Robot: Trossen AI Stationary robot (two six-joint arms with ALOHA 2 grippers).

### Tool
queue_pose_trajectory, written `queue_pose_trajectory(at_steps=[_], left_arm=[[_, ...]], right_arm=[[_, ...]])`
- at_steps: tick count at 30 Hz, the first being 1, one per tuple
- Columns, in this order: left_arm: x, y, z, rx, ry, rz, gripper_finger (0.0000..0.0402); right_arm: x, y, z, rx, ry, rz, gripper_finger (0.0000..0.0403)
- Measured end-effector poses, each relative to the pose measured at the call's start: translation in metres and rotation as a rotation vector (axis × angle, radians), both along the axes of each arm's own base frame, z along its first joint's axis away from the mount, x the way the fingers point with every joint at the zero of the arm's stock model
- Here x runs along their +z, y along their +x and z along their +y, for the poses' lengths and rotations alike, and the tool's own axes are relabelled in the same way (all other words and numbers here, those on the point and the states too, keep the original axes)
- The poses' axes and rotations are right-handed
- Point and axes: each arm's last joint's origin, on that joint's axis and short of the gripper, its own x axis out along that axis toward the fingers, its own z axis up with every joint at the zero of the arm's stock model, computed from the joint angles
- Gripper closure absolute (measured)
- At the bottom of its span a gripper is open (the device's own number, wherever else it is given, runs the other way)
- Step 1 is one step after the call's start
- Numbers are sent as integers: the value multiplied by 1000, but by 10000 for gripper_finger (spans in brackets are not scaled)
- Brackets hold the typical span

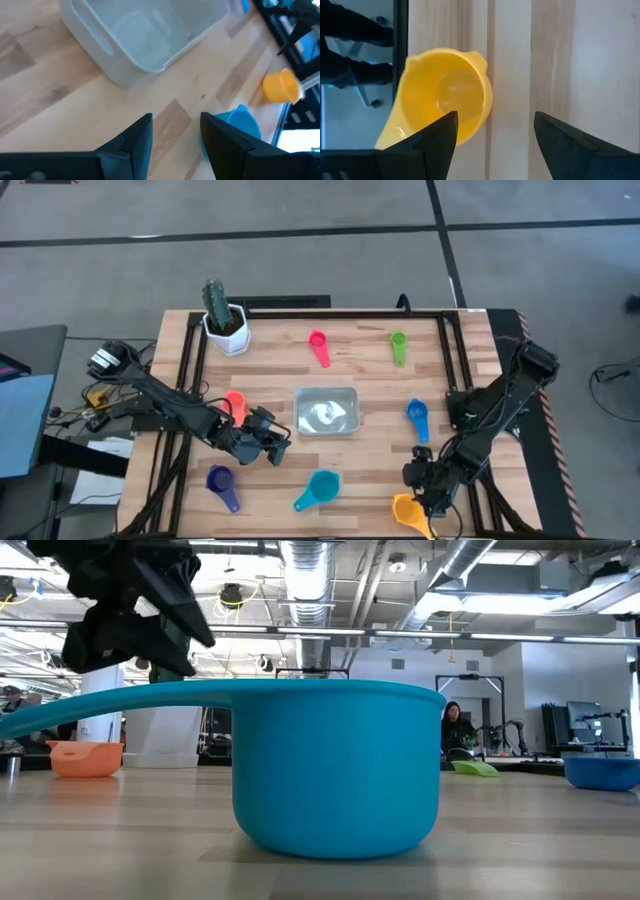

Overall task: Nest measuring cups in basket
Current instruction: Stack the yellow measuring cup on top of the light blue measuring cup

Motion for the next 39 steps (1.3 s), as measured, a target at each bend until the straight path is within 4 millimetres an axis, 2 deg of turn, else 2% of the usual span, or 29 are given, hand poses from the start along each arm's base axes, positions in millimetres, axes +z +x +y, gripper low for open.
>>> queue_pose_trajectory(at_steps=[6,12,15,18,23,25,31,34,39], left_arm=[[1,0,0,-4,-3,-6,249],[1,0,0,6,-1,-4,249],[0,-1,0,15,-16,4,249],[-1,-2,0,16,-44,24,249],[-4,-3,-1,-43,-72,73,249],[-6,-5,-1,-73,-51,104,249],[-11,-8,4,-170,37,198,249],[-10,-9,4,-261,37,220,249],[-3,-15,0,-396,75,218,249]], right_arm=[[-6,7,8,15,45,-12,116],[-27,14,7,-14,-14,57,121],[-34,18,6,-50,-9,96,142],[-37,22,3,-107,15,133,195],[-26,28,-1,-281,129,141,349],[-18,34,-1,-369,198,126,384],[14,66,0,-799,363,3,387],[25,88,7,-946,400,-73,393],[33,127,14,-1114,401,-62,388]])
